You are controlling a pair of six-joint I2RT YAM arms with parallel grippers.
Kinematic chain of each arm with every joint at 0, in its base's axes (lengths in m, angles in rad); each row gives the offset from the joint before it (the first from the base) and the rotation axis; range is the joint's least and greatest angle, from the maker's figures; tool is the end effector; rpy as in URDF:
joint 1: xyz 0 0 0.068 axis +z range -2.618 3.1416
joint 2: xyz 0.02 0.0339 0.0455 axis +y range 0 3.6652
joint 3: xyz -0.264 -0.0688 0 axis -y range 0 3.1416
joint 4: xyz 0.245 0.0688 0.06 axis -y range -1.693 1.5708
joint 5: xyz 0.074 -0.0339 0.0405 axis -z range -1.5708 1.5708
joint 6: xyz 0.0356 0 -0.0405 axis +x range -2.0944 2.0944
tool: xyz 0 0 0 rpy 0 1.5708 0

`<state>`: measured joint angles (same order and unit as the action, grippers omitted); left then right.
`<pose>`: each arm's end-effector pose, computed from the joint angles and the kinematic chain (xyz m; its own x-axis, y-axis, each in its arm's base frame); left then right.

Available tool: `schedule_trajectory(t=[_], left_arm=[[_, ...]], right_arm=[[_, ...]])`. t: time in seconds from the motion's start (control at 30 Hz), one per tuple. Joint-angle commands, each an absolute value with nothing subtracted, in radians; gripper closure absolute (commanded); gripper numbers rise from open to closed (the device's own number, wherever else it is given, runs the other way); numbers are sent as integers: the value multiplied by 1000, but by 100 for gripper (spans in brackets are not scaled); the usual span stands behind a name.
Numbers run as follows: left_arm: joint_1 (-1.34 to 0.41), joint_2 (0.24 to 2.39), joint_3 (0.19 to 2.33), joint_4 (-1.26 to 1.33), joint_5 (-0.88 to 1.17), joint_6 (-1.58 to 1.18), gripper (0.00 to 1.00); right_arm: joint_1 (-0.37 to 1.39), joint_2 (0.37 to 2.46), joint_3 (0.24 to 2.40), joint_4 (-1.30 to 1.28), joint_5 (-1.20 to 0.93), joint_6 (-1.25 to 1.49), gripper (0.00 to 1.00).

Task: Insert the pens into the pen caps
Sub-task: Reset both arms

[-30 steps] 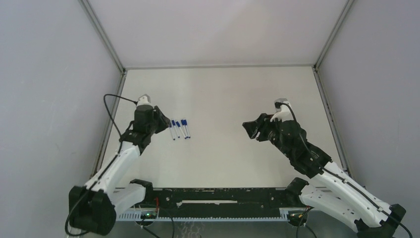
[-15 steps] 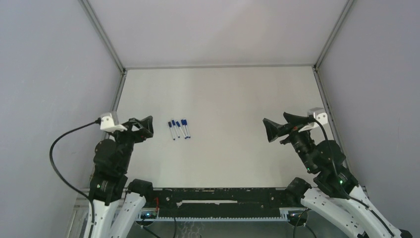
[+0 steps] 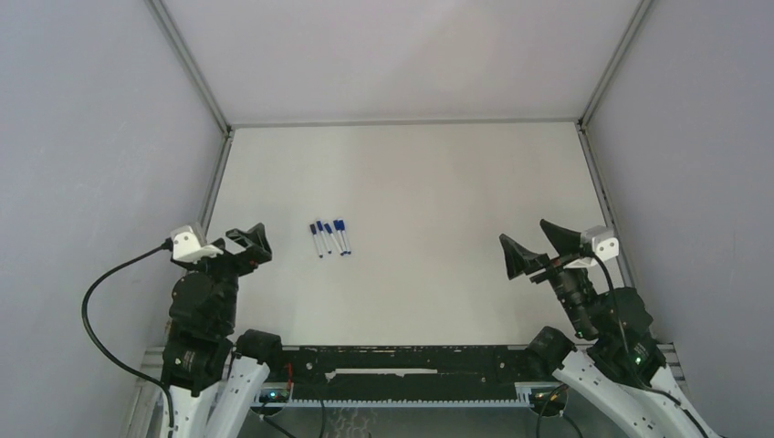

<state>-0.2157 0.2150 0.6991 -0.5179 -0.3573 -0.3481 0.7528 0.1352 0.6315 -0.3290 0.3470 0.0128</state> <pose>0.0596 -0.0003 0.3333 0.0170 -0.3309 -0.9435 -0.1437 0.9330 -0.3298 0.0457 0.0262 0.3364 0.1164 0.1256 -0.9852 -0.3997 0.9140 0.0692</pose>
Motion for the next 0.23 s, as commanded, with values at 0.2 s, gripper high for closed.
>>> schedule_trajectory(t=[0.2], left_arm=[[-210, 201, 676, -516, -426, -306, 0]], right_arm=[[752, 101, 558, -287, 393, -9, 1]])
